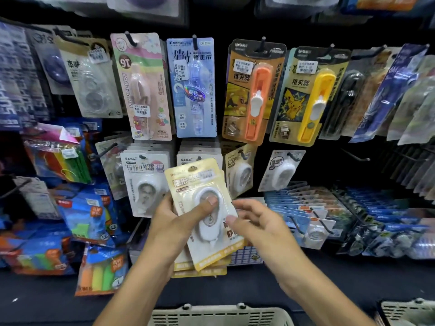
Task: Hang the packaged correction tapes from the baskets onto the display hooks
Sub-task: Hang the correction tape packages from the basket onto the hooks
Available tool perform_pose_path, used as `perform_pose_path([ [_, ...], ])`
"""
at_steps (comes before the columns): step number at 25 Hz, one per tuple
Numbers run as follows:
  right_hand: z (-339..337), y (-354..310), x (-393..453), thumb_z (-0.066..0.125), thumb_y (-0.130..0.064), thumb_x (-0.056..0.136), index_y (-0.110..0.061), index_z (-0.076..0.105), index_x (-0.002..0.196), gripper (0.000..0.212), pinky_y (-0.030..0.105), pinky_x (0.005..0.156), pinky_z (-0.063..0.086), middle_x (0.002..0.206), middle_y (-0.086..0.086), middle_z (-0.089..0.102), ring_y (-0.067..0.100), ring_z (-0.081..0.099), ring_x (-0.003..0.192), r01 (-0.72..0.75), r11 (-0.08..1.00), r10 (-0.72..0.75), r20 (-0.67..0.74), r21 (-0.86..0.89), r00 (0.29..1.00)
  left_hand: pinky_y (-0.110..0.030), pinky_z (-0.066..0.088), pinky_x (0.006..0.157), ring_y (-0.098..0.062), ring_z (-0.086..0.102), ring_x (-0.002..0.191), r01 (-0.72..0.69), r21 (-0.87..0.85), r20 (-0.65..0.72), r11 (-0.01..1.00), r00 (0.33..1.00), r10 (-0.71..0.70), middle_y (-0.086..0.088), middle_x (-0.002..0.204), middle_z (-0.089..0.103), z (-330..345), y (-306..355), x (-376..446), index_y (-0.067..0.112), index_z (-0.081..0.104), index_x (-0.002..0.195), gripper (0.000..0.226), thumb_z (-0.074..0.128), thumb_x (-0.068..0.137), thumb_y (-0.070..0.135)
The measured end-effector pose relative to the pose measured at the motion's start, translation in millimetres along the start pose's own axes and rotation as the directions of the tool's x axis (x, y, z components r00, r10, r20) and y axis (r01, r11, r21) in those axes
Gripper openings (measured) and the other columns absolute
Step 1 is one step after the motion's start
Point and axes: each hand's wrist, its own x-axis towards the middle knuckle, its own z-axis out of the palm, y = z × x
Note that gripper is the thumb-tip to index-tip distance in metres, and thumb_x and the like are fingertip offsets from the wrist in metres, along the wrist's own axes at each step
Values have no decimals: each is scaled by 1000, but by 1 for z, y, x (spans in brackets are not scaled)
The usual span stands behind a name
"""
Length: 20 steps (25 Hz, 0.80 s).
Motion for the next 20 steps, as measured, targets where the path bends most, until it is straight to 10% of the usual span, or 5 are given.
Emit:
perform_pose_path([
  [5, 3, -1, 5, 69, -15, 94, -11, 69, 99, 6, 26, 59, 56, 84, 8, 78, 20, 73, 71, -37, 991, 45, -60, 128, 997, -46, 62, 84, -32, 77, 100, 190, -77, 170, 979, 970, -175, -10, 112, 79, -3, 1, 0, 20, 69, 120, 77, 102, 52, 35],
  [9, -16, -7, 9, 57, -24, 103, -13, 59, 103, 11, 26, 35, 43, 63, 0, 70, 17, 58, 42, -55, 994, 78, -251, 97, 965, -39, 64, 64, -33, 78, 91, 143, -105, 134, 984, 983, -129, -15, 108, 79, -13, 10, 2, 14, 69, 121, 72, 93, 53, 19],
  [16, -23, -8, -2, 60, -40, 97, -31, 63, 91, 12, 44, 60, 53, 76, 1, 75, 29, 67, 65, -14, 977, -63, -353, -211, 933, -31, 62, 60, -23, 79, 86, -40, -105, 21, 994, 999, 43, -6, 103, 81, -19, 18, 3, 18, 70, 115, 61, 85, 56, 20],
  [20, -22, 0, -5, 70, -16, 94, -30, 53, 116, 31, 33, 44, 51, 84, 1, 77, 15, 65, 56, -194, 960, 242, -249, 204, 938, -30, 62, 58, -22, 79, 84, -46, -155, 21, 987, 999, 50, -6, 101, 81, -15, 18, 2, 16, 69, 115, 51, 82, 65, 13],
])
